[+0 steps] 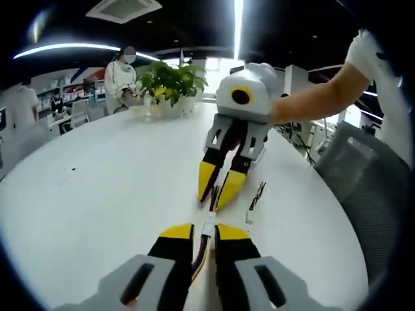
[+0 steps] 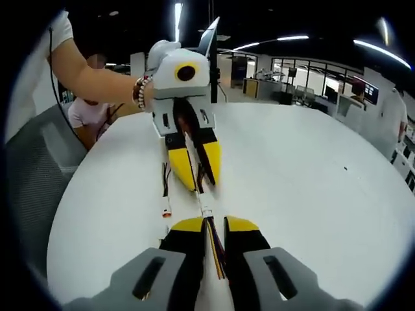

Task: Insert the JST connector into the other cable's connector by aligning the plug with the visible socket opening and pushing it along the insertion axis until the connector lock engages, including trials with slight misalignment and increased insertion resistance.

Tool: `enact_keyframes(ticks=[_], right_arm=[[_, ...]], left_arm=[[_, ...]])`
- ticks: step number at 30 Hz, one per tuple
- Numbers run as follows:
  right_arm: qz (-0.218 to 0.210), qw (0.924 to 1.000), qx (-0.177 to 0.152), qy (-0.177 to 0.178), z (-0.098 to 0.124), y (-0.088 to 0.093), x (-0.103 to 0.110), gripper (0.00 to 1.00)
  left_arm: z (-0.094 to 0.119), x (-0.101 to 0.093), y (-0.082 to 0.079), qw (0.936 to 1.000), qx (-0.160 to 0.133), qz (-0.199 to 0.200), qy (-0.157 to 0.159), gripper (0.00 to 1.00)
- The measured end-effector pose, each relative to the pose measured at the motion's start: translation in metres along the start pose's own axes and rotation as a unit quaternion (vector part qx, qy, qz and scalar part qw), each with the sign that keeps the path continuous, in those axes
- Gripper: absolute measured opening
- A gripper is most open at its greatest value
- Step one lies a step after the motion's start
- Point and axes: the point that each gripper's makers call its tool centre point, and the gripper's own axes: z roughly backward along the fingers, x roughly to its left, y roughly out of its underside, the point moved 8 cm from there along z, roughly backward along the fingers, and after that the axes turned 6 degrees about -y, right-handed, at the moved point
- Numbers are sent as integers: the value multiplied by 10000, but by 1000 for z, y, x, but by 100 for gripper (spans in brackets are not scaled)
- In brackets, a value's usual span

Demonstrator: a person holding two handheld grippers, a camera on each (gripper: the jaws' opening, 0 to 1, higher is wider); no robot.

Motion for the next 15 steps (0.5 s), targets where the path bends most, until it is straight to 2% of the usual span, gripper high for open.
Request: enact_keyframes(ticks=[2,7,15], right_arm=[[-39,10000,-54,42,3,-2,5,8],[-83,9999,-129,55,4,0,21,8],[-102,9999,-21,-20,2,10,43,9]], left_arm=[[3,-3,-3,9999,-121,40,10,6],[3,-15,-1,10000,-55,-45,49,6],[-4,-32,17,9998,-18,161,71,7]])
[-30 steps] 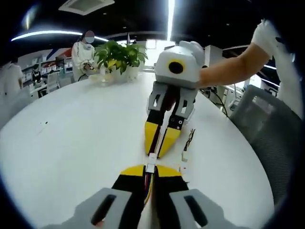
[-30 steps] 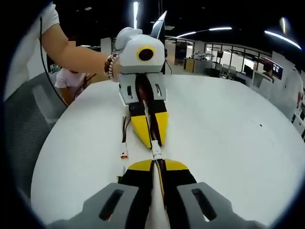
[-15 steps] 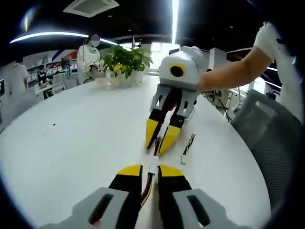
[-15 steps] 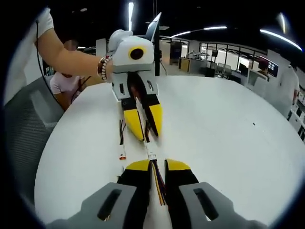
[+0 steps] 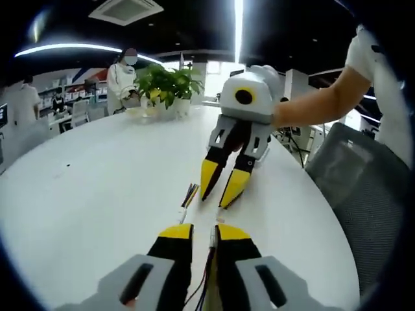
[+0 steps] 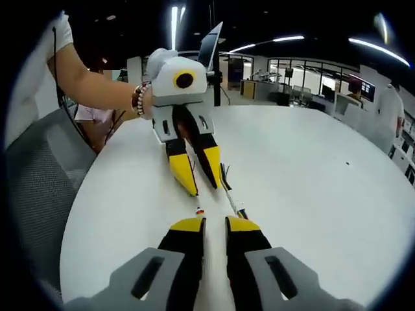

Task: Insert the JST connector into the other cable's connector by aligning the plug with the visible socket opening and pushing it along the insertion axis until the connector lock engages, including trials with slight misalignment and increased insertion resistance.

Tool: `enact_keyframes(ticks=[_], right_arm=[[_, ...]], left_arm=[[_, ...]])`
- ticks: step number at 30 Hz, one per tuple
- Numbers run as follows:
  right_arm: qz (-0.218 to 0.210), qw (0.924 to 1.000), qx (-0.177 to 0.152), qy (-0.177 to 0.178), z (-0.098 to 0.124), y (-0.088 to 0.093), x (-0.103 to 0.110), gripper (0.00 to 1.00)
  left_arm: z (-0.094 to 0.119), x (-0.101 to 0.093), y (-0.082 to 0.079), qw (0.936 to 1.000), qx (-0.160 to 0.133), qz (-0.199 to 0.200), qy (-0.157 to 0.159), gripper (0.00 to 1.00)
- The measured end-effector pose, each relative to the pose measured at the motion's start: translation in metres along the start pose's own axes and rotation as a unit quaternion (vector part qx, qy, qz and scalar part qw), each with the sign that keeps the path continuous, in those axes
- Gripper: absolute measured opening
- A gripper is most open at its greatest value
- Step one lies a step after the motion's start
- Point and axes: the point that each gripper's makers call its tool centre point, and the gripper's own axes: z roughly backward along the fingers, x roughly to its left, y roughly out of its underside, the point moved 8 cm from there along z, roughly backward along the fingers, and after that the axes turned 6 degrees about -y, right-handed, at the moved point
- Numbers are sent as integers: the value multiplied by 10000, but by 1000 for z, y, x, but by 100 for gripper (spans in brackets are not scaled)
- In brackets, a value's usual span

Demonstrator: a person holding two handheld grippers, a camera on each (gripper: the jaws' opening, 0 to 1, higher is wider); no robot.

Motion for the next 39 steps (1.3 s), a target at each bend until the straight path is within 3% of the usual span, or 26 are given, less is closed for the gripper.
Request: enact_keyframes(ticks=[4,22,29,32,39], right_arm=[[-19,9999,-1,-111,0,8,5,10],[-177,9990,-413,-18,2,23,5,6],[-70,9987,-514,-22,2,24,6,4],[194,9983,-558,6,1,25,8,2],[381,9983,-450,-21,0,22,6,0]], left_arm=[[-2,-5,4,9999,-40,77,51,7],[1,-2,19,9988,-210,439,50,7],[1,-2,18,9989,-293,327,144,3],[0,-2,18,9991,-322,204,188,0],[-1,0,19,9988,-345,28,358,0]])
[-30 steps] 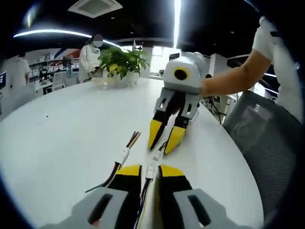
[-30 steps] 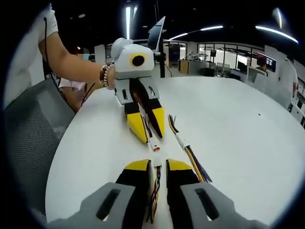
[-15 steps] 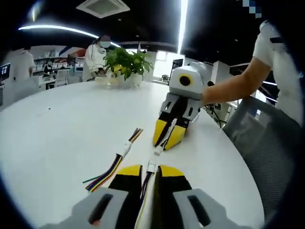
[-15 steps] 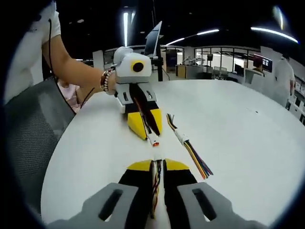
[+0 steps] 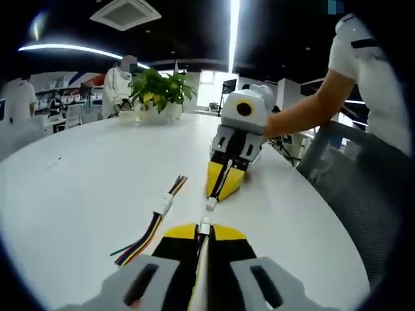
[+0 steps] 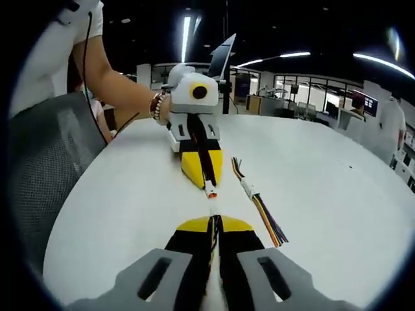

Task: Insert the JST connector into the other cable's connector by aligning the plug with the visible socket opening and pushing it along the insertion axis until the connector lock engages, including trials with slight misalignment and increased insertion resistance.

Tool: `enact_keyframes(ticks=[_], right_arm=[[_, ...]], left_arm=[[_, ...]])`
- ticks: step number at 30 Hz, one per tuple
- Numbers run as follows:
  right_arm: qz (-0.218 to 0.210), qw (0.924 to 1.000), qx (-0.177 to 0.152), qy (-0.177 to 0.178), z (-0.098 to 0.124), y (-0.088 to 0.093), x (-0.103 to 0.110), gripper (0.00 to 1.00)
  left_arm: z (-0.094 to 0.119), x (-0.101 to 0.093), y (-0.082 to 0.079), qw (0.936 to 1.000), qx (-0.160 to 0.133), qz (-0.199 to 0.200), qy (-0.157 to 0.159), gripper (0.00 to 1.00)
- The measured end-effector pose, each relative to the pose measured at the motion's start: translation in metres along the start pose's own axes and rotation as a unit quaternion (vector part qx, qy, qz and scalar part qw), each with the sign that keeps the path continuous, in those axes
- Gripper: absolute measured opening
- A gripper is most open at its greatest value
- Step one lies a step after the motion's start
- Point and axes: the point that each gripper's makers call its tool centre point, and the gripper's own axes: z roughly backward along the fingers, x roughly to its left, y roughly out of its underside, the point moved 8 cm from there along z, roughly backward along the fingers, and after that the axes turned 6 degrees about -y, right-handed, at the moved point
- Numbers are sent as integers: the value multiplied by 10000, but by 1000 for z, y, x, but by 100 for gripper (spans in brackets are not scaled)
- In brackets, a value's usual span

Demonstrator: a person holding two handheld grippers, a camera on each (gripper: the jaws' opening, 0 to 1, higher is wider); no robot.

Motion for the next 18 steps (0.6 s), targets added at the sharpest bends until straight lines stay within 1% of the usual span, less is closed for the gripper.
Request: enact_keyframes(ticks=[2,6,8,10,11,12,15,16,18], right_arm=[[-342,9994,-29,-9,0,0,-1,0],[-438,9990,-3,-23,0,-1,-4,0],[-567,9983,10,-109,0,-4,-2,0],[-593,9981,63,-138,0,-8,-1,0],[-472,9985,278,-96,0,-7,-2,0],[-471,9986,217,-104,0,-10,-2,0],[-599,9980,180,-65,2,-15,-5,0],[-684,9975,169,-31,3,-16,-7,0],[-1099,9939,116,8,4,-16,-8,0]], left_arm=[[-1,1,-1,10000,27,-19,40,0],[-3,2,-2,9998,125,-115,84,0],[-3,2,-3,9995,217,-200,147,0],[-3,1,-4,9989,306,-271,213,0],[-3,2,-5,9985,357,-337,223,0],[-3,2,-6,9985,362,-350,224,0],[-1,3,-12,9985,329,-374,243,0],[0,4,-14,9982,331,-434,238,0],[0,1,-19,9979,330,-482,263,0]])
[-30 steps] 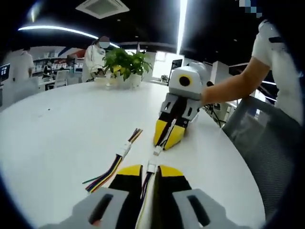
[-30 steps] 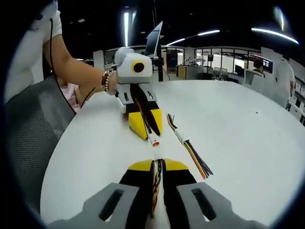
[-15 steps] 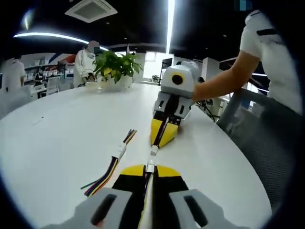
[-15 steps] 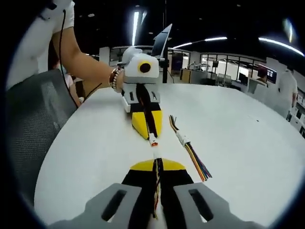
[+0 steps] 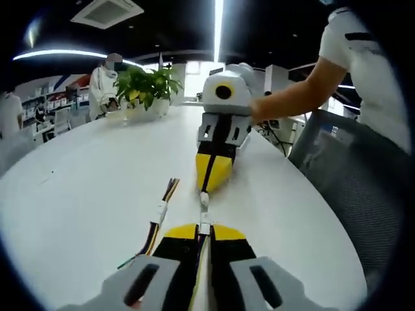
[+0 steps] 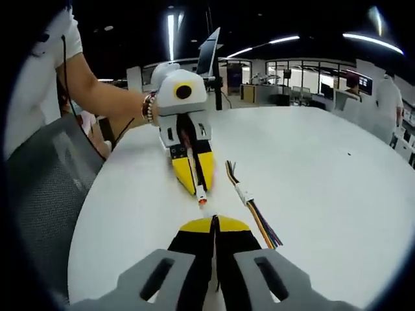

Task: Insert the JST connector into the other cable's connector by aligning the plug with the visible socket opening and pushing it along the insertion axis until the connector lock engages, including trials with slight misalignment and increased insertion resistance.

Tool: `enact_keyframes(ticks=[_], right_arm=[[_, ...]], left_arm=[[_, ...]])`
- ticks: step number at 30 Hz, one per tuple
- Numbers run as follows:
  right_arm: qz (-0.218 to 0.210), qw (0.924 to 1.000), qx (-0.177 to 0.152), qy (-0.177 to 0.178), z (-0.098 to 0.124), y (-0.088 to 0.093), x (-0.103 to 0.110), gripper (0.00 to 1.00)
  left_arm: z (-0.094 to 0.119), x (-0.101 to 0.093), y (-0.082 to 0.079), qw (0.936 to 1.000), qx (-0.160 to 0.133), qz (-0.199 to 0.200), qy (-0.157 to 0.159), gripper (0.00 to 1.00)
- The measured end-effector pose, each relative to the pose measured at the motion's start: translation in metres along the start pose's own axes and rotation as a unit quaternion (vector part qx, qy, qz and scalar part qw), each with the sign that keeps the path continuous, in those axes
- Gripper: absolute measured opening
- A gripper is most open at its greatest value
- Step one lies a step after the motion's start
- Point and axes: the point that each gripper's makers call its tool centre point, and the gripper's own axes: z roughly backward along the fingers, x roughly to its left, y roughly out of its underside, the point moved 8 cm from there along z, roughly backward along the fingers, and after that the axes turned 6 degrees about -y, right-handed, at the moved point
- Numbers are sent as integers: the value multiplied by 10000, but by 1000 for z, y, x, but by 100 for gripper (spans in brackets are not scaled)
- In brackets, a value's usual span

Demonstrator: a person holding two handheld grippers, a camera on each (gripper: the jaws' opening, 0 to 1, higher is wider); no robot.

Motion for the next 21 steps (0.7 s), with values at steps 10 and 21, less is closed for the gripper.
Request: enact_keyframes(ticks=[10,21], right_arm=[[-1092,9929,-463,39,13,-9,-2,0],[-1697,9852,-234,-60,10,-14,6,0]], left_arm=[[4,-2,-16,9998,-45,-180,-79,0],[8,-1,-25,9982,107,-592,-71,0]])
